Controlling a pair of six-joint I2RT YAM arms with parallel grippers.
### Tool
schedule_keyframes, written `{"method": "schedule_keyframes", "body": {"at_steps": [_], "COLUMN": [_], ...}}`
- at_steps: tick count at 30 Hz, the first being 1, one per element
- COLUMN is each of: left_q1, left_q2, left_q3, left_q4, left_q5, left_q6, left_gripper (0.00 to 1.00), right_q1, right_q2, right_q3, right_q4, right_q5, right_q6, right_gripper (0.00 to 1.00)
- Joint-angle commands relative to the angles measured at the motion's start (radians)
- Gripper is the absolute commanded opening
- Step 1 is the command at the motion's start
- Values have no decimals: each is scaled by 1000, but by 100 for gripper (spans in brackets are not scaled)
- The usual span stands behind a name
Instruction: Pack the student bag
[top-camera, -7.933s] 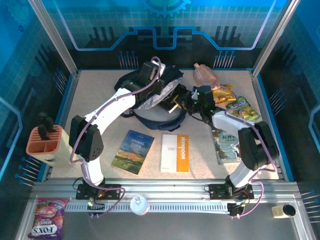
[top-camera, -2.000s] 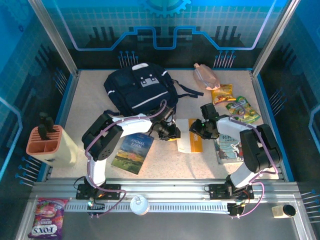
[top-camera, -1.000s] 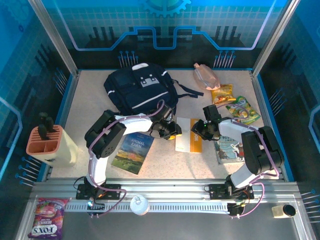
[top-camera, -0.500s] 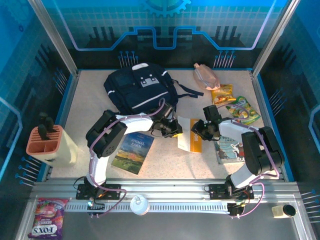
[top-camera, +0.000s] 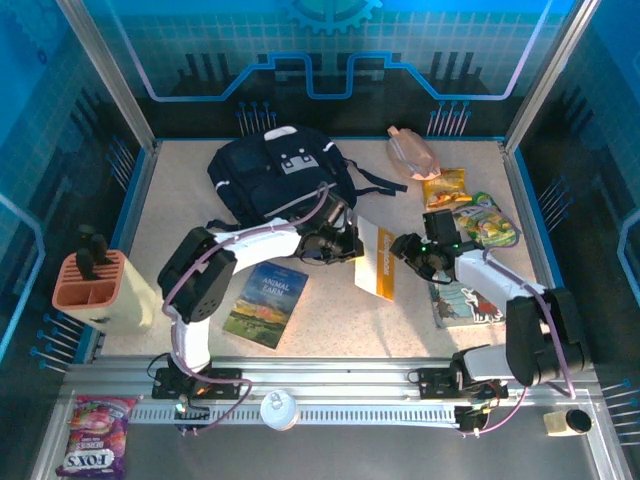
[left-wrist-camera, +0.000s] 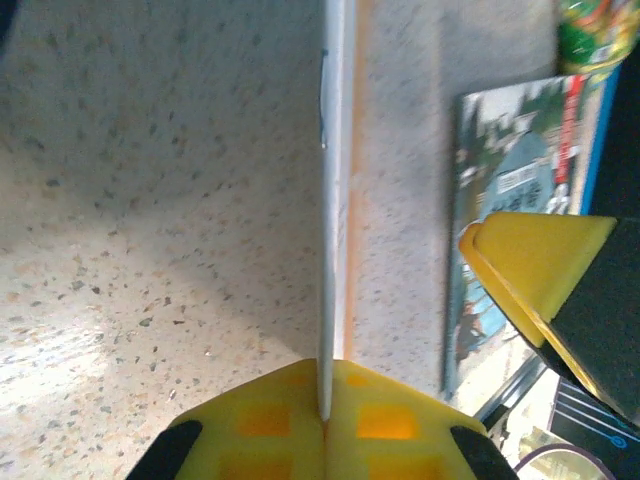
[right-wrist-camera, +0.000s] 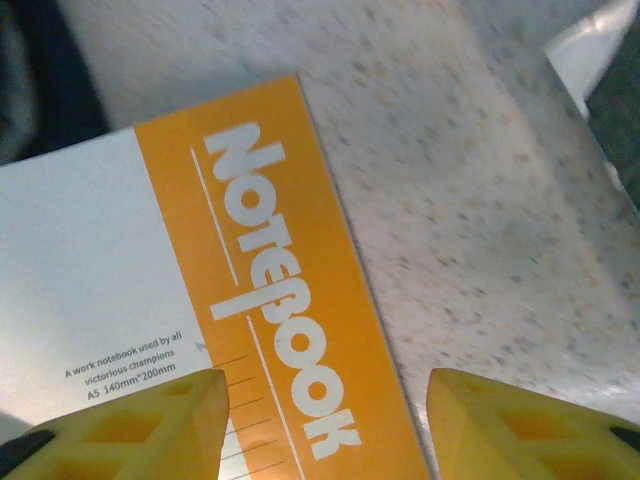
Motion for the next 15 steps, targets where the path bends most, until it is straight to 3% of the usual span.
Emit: {"method": "schedule_keyframes", "body": {"at_steps": [1, 6, 15], "left_q1": [46, 137, 337], "left_q2": [-82, -186, -408], "left_q3": [23, -39, -272], "left_q4": [-30, 38, 327], "left_q5": [-45, -81, -125], "left_q6": [30, -8, -272], "left_gripper": [0, 0, 0], "right_q1": [-14, -14, 31], "right_q2": [-51, -70, -10], "right_q3": [-7, -16, 36], "right_q4": [105, 250, 413], "right_q5": [-50, -157, -243], "right_q6": [-5, 68, 292], "right_gripper": [62, 73, 82]}}
